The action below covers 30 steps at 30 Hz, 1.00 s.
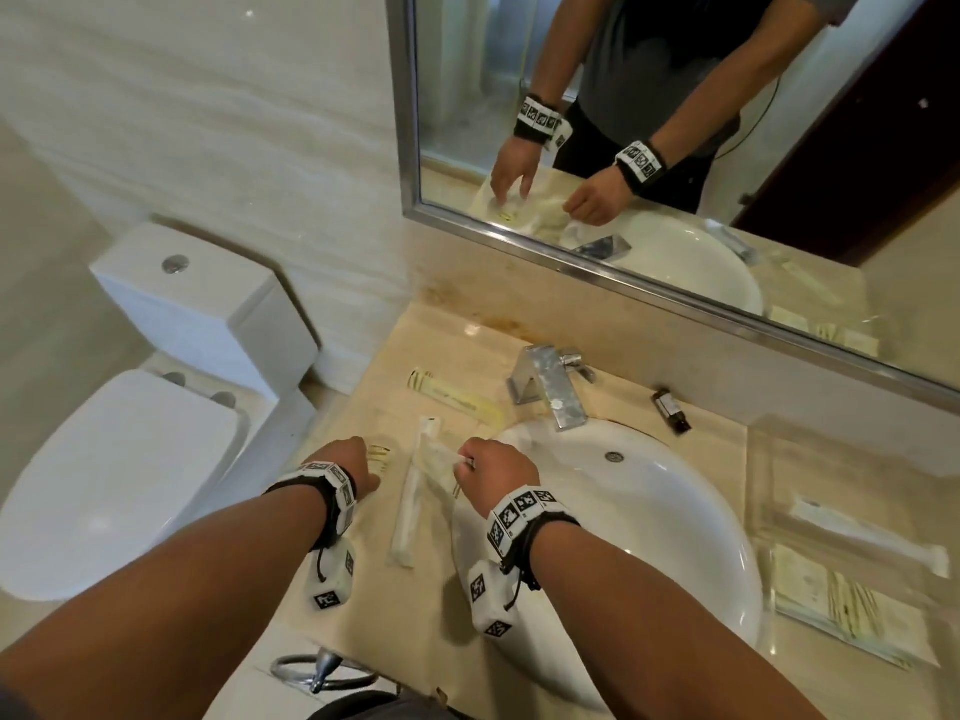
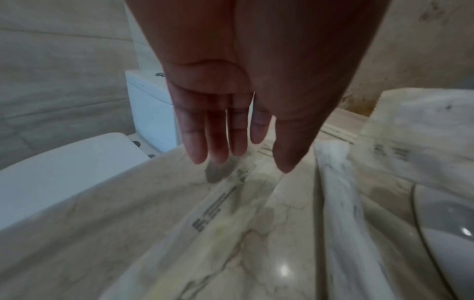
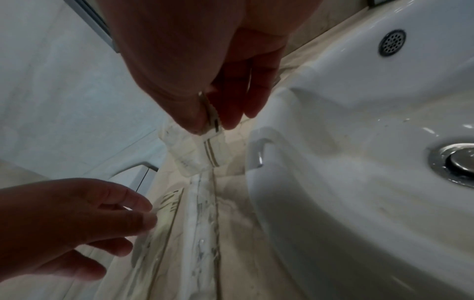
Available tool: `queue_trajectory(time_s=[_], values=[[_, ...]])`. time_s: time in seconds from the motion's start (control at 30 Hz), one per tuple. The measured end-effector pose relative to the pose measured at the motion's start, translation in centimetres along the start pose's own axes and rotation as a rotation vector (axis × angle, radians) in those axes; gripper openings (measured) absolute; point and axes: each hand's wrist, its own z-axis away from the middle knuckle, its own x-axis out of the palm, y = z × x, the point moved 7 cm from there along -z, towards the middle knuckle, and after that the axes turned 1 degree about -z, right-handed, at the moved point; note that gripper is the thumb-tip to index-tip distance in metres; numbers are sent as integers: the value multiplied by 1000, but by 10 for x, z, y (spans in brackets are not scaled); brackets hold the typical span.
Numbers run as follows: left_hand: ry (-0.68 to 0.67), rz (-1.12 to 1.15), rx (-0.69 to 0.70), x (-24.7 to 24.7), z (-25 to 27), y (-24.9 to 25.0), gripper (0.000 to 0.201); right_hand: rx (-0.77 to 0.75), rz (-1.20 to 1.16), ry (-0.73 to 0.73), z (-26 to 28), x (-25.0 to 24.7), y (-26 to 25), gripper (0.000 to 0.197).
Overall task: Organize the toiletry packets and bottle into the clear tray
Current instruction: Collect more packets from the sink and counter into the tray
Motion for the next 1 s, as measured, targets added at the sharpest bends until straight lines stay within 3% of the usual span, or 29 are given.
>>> queue_trajectory(time_s=[0.07, 0.27, 0.4, 0.57, 0.73, 1.0], values=[[-49, -45, 1, 10, -1, -3, 55, 2, -4, -1, -1, 5, -6, 27], [-45, -132, 7, 29, 4, 0, 33, 11, -31, -12, 3, 15, -13, 24], [-82, -84, -10, 27, 0, 0, 41, 25, -55, -31, 11, 16, -9, 22], [-140, -124, 86, 28, 1, 15, 34, 56, -79, -38, 22, 9, 4, 24], [25, 98, 80, -7, 5, 36, 23, 98, -122, -3, 26, -13, 19, 25], [165, 231, 412, -54, 51, 122, 23, 168, -228, 138, 54, -51, 69, 21]])
